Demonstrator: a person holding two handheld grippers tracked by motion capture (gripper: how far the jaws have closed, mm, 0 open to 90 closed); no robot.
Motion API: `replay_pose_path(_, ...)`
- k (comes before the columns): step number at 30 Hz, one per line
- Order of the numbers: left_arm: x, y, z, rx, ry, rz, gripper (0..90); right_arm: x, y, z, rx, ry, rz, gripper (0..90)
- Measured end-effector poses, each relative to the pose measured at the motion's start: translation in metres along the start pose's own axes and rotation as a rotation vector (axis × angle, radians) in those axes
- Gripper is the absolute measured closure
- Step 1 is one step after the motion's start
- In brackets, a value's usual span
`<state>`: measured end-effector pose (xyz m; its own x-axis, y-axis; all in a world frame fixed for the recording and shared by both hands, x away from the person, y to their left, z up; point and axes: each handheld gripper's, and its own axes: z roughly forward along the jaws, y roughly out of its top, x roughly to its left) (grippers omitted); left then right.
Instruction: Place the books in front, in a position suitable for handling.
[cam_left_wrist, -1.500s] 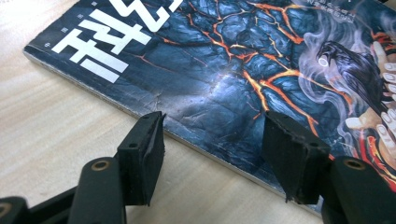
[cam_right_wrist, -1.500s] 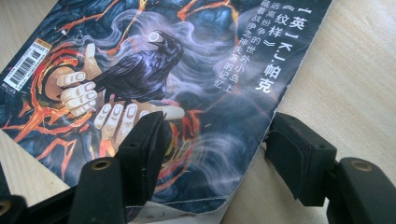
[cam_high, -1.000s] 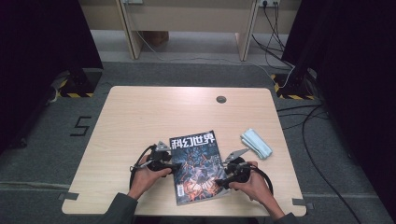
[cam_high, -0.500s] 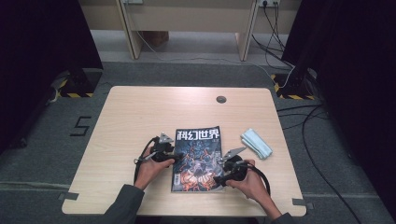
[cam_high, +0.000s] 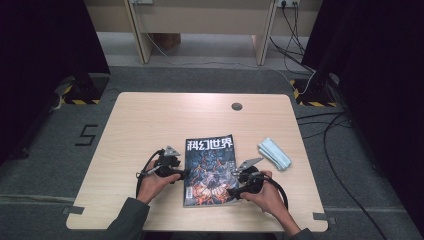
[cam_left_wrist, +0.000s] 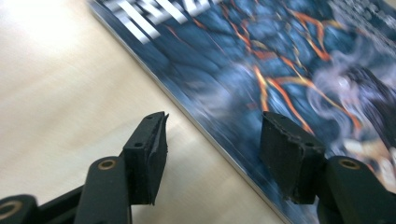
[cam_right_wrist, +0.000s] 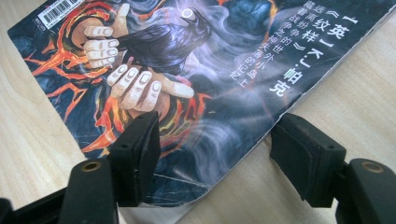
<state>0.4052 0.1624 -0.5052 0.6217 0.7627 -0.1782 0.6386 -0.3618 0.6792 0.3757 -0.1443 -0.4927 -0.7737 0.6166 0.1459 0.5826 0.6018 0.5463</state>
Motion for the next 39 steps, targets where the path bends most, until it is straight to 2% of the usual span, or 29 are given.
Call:
replay_pose_path(1,-0.001,0.0,0.002,-0.003,-0.012,-0.006,43.0,0.0,0.0,0.0,0.002,-0.001,0.001,33.0)
replay_pose_path(4,-0.005,0.003,0.006,-0.009,-0.003,0.0,43.8,0.002,-0.001,-0.001,0.003,-0.002,-0.003,33.1)
replay_pose_path(8,-0.006,0.001,0.006,-0.02,-0.016,0.006,43.8,0.006,-0.004,-0.003,0.015,0.003,-0.003,32.4)
replay_pose_path(12,-0.012,0.001,0.006,-0.016,-0.012,0.021,44.7,0.009,-0.008,-0.006,0.02,0.009,-0.001,32.5)
replay_pose_path(17,-0.018,-0.002,0.003,-0.013,-0.004,0.062,44.7,0.011,-0.012,-0.007,0.015,0.009,-0.004,33.1)
replay_pose_path(20,-0.018,-0.003,0.002,-0.014,-0.02,0.03,43.3,0.009,-0.013,-0.007,0.007,0.016,0.001,34.0)
replay_pose_path(23,-0.019,-0.003,-0.002,-0.042,-0.033,0.016,37.1,0.004,-0.012,-0.011,0.007,0.021,0.008,35.9)
replay_pose_path(26,-0.017,-0.005,-0.01,-0.073,-0.03,0.008,32.1,-0.004,-0.011,-0.02,-0.03,-0.001,0.013,36.9)
replay_pose_path(29,-0.011,-0.012,-0.019,-0.074,-0.02,-0.007,29.0,-0.014,-0.01,-0.029,-0.076,-0.034,0.018,38.4)
replay_pose_path(32,-0.002,-0.022,-0.028,-0.069,0.005,-0.04,25.8,-0.023,-0.011,-0.035,-0.068,-0.106,0.018,40.3)
replay_pose_path(33,0.0,-0.025,-0.032,-0.073,0.015,-0.048,24.1,-0.026,-0.011,-0.037,-0.07,-0.113,0.024,40.3)
replay_pose_path(38,0.011,-0.037,-0.048,-0.096,0.059,-0.037,23.9,-0.038,-0.011,-0.046,-0.1,-0.157,0.03,39.6)
replay_pose_path(39,0.012,-0.04,-0.05,-0.096,0.069,-0.034,24.9,-0.04,-0.01,-0.048,-0.099,-0.165,0.043,39.7)
